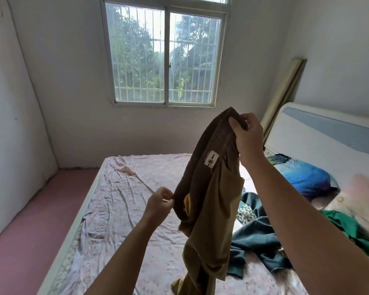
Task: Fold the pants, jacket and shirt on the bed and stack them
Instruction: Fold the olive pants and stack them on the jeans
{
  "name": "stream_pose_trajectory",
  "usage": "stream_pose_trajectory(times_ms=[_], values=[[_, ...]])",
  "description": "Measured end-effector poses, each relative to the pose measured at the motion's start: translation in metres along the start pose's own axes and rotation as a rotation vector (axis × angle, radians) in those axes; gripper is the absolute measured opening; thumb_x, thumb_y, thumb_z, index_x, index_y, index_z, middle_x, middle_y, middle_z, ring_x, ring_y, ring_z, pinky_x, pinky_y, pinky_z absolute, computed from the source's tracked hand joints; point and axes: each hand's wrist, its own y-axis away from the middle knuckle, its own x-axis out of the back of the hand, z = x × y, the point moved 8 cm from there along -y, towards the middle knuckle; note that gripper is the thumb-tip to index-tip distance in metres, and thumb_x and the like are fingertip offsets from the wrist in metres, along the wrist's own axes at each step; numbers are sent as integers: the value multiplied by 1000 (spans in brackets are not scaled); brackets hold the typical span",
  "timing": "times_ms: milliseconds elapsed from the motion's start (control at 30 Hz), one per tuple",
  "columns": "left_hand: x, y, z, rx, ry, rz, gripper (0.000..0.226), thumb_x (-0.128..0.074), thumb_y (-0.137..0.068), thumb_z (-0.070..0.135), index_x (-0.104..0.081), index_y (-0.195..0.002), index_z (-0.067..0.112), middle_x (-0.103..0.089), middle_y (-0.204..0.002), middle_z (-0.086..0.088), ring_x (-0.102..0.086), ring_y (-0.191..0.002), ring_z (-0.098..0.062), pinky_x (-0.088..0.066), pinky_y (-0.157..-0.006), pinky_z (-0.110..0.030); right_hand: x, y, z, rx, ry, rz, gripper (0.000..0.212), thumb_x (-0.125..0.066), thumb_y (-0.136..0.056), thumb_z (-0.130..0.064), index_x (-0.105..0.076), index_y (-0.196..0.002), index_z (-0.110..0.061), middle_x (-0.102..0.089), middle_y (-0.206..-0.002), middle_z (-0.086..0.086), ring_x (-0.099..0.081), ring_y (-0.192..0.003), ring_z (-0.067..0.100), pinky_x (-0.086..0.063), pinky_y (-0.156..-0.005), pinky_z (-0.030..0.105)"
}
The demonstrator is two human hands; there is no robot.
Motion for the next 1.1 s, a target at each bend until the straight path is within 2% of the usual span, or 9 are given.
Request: stream_pose_trajectory(times_ms=[133,200,300,400,533,633,800,933,1100], values=[[19,-3,30,-173,-48,63,29,-48,-84,-10,-46,-73,17,-49,-70,2,-52,-63,-12,-42,-54,-13,25,-3,24,-34,43,102,9,-58,-88,-15,-50,-90,-11,-51,-77,-4,-51,-71,8,-44,-64,14],[20,-5,45,-247,-181,-17,33,-44,-82,-12,-55,-68,16,-50,-70,4,-50,-66,-7,-38,-59,-7,34,-1,39,-70,52,153,9,-57,-89,-13,-48,-90,-11,-49,-75,-4,-47,-66,6,-37,-55,4],[22,-7,54,-302,-364,-141,28,-47,-83,-7,-69,-71,6,-51,-76,8,-50,-72,-4,-38,-65,-5,43,4,55,-111,75,206,8,-55,-90,-12,-47,-91,-11,-48,-73,-5,-45,-63,4,-35,-51,2],[23,-7,49,-316,-480,-240,21,-55,-87,10,-69,-72,5,-48,-79,9,-53,-71,-11,-43,-61,-13,53,5,64,-138,64,257,7,-54,-91,-12,-47,-91,-11,-47,-74,-7,-45,-66,3,-34,-51,1],[23,-4,46,-351,-725,-320,38,-62,-82,46,-69,-76,9,-52,-86,6,-55,-75,-11,-51,-67,-25,57,6,75,-188,50,289,7,-53,-91,-11,-47,-91,-11,-49,-79,-2,-45,-67,1,-34,-51,0],[25,-6,46,-345,-873,-331,46,-66,-74,54,-67,-74,8,-53,-89,1,-53,-77,-14,-49,-70,-29,56,5,79,-224,-3,327,7,-53,-91,-9,-46,-91,-11,-50,-80,0,-45,-65,2,-35,-48,1],[35,-10,45,-361,-719,-264,34,-73,-74,38,-60,-71,7,-47,-75,8,-49,-67,-11,-44,-63,-26,66,-1,80,-228,-26,368,7,-53,-91,-9,-46,-91,-11,-48,-74,-6,-45,-64,4,-36,-48,2],[61,-16,64,-404,-437,-48,41,-71,-76,6,-44,-55,27,-42,-56,12,-46,-53,-3,-34,-53,-14,74,-4,84,-236,1,370,7,-53,-91,-10,-46,-89,-11,-47,-71,-5,-45,-61,8,-36,-49,8],[106,-34,100,-291,-319,221,27,-64,-81,3,-44,-67,14,-40,-59,3,-38,-58,-16,-31,-54,-17,66,-14,64,-150,92,212,8,-52,-92,-12,-44,-91,-9,-46,-71,-4,-44,-63,8,-36,-52,13]])
